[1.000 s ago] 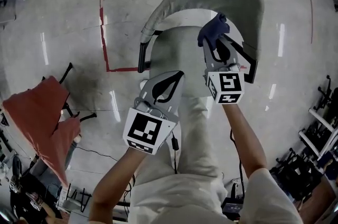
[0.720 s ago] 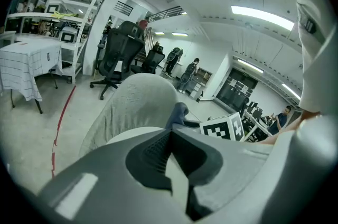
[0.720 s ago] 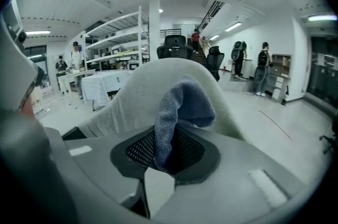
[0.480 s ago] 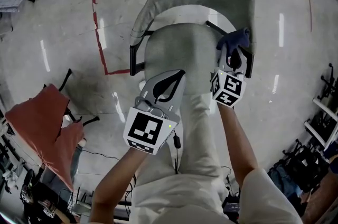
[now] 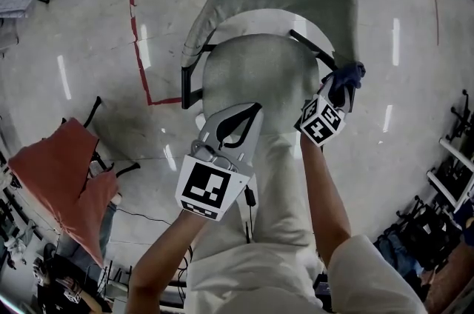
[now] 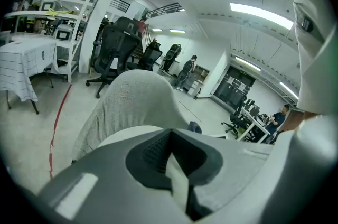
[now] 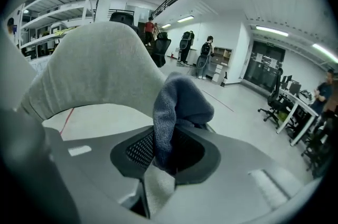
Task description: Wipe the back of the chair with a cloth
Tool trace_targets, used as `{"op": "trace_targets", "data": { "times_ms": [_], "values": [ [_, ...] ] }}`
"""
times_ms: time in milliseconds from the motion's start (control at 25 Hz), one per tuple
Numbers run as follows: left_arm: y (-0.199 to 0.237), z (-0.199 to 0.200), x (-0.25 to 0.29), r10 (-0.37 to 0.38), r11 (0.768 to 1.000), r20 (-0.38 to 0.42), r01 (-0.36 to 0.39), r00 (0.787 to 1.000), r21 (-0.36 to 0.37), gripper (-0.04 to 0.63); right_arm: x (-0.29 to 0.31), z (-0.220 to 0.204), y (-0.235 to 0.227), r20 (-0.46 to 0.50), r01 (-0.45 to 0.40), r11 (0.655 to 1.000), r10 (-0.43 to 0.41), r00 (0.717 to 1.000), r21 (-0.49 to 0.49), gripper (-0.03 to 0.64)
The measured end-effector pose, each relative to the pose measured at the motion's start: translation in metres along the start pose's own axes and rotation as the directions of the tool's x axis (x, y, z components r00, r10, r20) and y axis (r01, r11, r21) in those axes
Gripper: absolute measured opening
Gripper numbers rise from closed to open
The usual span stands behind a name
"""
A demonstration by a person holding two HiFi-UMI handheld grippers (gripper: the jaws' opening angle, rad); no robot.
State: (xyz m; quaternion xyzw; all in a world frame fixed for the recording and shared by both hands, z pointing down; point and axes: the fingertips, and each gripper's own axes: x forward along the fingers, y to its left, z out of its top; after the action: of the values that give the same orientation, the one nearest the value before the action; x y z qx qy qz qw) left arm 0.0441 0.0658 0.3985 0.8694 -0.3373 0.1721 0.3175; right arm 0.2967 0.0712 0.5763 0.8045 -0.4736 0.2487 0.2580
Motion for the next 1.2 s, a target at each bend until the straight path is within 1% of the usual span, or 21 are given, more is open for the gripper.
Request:
{"op": "trace_targets", "data": {
  "times_ms": [160, 440, 680, 960, 1200],
  "values": [
    [0.004, 0.002, 0.001, 0.012, 1.0, -0.002, -0.012, 1.0, -0.012, 0.0, 0.015, 0.0, 0.002, -0.017, -0.007, 1.0, 0.007, 1.0, -0.012, 0.104],
    [0.012, -0.005, 0.005, 0.015, 0.999, -0.018, -0.016, 1.0, -0.044, 0.0, 0.043, 0.007, 0.016, -0.025, -0.049, 0.998, 0.048, 0.999, -0.05, 0.106],
    [0.016, -0.006, 0.012, 0.021, 0.999, -0.031, -0.022, 0.999, -0.031, 0.0, 0.061, 0.021, 0.031, -0.002, -0.095, 0.989, 0.096, 0.995, -0.109, 0.106],
    [0.02, -0.004, 0.016, 0.029, 0.999, -0.036, -0.03, 0.999, -0.027, 0.0, 0.075, 0.037, 0.053, 0.013, -0.154, 0.978, 0.157, 0.987, -0.14, 0.106],
    [0.022, -0.003, 0.018, 0.042, 0.998, -0.032, -0.043, 0.999, -0.035, 0.0, 0.084, 0.048, 0.077, 0.018, -0.219, 0.961, 0.225, 0.974, -0.172, 0.106]
  ]
}}
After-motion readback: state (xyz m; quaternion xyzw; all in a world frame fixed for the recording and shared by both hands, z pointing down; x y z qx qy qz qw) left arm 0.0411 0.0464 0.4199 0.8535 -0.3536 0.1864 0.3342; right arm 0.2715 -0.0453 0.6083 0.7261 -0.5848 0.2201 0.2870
